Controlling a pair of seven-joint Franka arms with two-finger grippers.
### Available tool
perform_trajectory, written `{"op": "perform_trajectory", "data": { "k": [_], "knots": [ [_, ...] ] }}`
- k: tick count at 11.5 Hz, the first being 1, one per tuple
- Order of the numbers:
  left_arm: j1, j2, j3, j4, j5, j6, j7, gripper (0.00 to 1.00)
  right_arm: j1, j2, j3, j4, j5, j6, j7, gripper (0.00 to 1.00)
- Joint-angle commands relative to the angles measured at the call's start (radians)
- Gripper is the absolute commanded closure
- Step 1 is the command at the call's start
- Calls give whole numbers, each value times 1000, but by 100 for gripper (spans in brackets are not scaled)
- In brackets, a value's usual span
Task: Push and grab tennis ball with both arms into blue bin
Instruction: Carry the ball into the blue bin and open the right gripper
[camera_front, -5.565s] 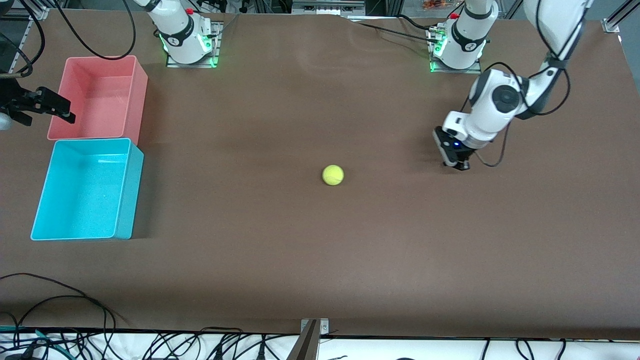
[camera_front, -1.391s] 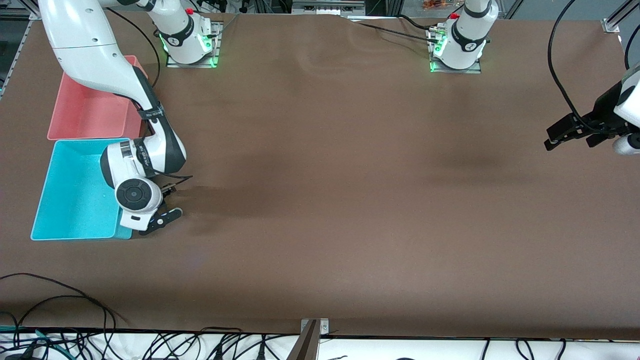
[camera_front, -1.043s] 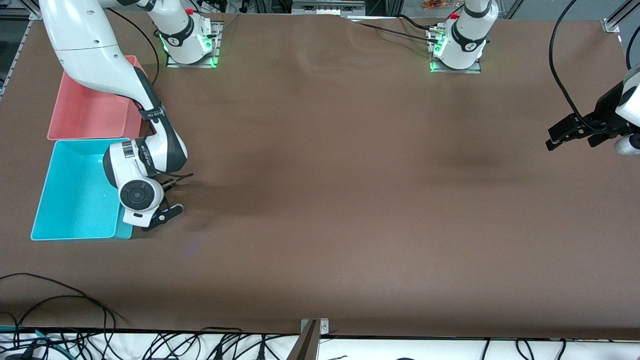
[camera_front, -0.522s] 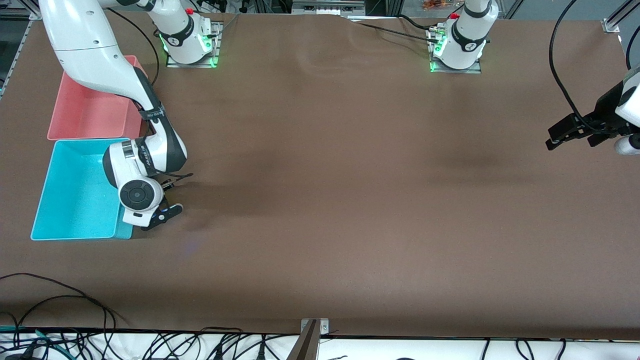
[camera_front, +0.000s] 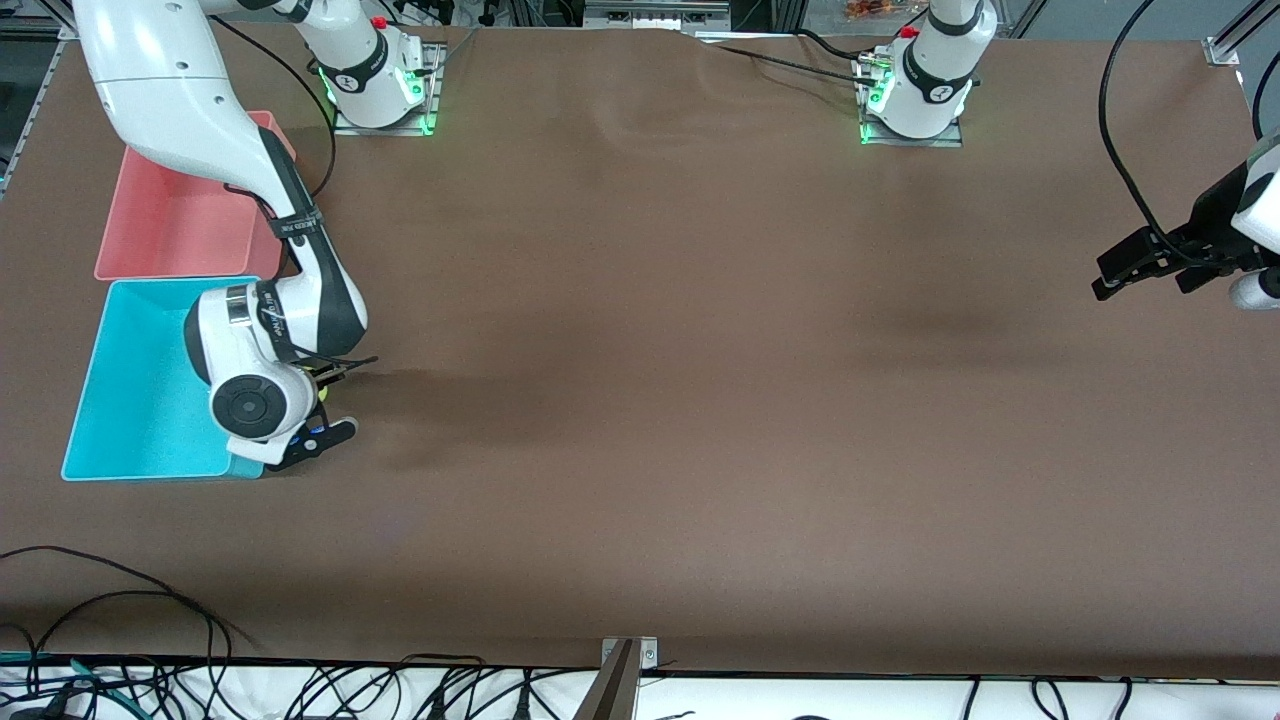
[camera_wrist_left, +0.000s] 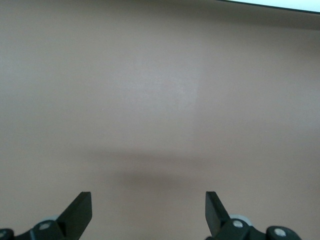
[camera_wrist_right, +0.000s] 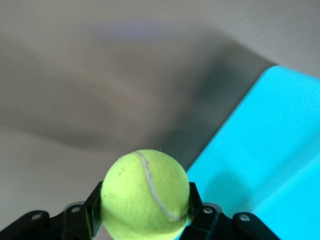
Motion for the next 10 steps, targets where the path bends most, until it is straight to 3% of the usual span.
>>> {"op": "perform_trajectory", "data": {
  "k": [1,2,4,7,10],
  "knots": [
    [0,-22,-1,-15,23,-9,6,0,-2,-10,4,170,28,-193,-9,73],
    [0,-22,-2,-15,23,-9,5,0,-24,-32,3,188,48,-265,-41,73],
    [0,-22,-2,-15,23,-11,3,0,-114,-79,-14,182,196,-371,-132,73],
    [0,-22,-2,-15,23,-11,3,0,-263,-73,-17,141,300,-378,-299,73],
    [0,-22,-2,-15,23,-15,3,0,-369,-54,-14,93,332,-354,-429,73]
  ]
}}
